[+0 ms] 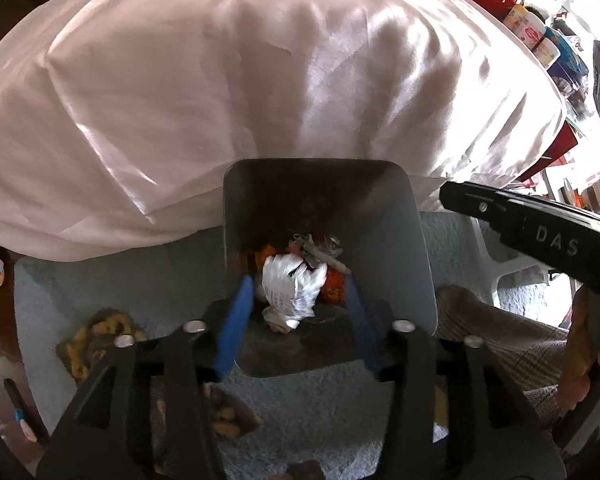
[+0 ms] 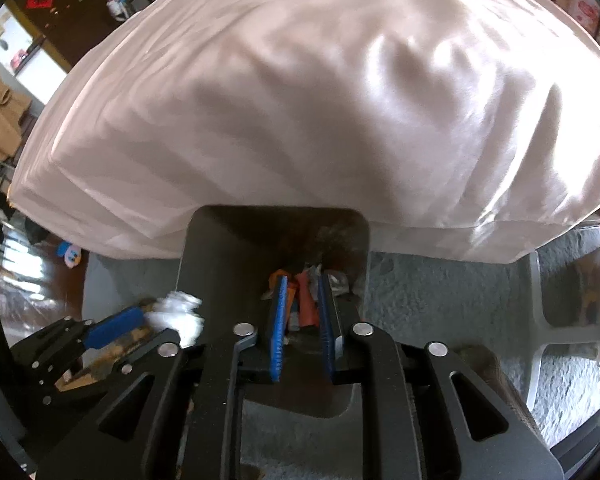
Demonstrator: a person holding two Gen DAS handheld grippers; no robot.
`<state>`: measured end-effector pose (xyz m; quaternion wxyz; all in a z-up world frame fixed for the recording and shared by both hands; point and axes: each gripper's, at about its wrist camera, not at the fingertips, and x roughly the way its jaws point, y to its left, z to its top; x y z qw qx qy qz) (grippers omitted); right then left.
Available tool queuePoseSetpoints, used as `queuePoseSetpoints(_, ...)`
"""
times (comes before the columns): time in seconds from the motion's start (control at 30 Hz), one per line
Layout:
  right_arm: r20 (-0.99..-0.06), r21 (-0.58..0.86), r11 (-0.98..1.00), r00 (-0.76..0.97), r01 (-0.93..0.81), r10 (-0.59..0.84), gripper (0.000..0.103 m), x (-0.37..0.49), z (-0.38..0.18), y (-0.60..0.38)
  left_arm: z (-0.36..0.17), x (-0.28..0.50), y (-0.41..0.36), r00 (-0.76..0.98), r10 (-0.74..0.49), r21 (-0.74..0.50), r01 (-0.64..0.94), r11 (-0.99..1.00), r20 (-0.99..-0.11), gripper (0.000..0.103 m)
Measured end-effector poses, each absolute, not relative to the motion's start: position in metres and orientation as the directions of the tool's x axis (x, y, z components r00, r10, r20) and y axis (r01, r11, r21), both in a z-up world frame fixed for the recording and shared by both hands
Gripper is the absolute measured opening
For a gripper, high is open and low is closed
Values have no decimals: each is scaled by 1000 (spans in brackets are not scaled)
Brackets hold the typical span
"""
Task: Collect trash
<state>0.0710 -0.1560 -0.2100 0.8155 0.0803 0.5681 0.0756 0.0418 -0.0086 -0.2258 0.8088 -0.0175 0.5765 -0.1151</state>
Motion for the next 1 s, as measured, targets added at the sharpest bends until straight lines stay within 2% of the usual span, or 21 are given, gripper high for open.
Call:
queuePoseSetpoints(0.03,-911,218,976,353,-24,212,46,71,-208,-158,-224,42,-8,314,-203,-157,165,974,-928,58)
queuePoseSetpoints(0.17,-892,200,980,415,4,180,75,68,-196,-169,-211,40,-6,357,-178,-129,158,979,-917,83)
queuePoseSetpoints(0.2,-884,196,981,436,16,170,86,67,-191,-172,-206,38,-5,375,-173,-122,156,980,-911,86)
queuePoseSetpoints(0.23,-875,192,981,456,24,161,93,66,-185,-174,-202,38,-4,388,-169,-117,155,981,-906,91)
queuePoseSetpoints(0.27,-862,185,982,485,29,147,95,64,-177,-177,-194,37,-3,409,-165,-110,154,982,-897,95)
queuePoseSetpoints(0.3,-853,180,983,503,33,139,99,63,-172,-177,-187,35,-2,430,-161,-103,154,983,-888,95)
queuePoseSetpoints(0.47,-788,175,983,606,53,107,100,49,-134,-186,-145,26,7,552,-109,-39,136,990,-827,95)
queuePoseSetpoints(0.63,-681,125,992,729,32,63,100,22,-91,-190,-96,11,13,679,-82,-3,117,993,-729,95)
queuePoseSetpoints(1.0,-416,-3,994,904,112,-103,100,-26,-21,-210,-25,-20,21,838,-99,-43,90,995,-537,95)
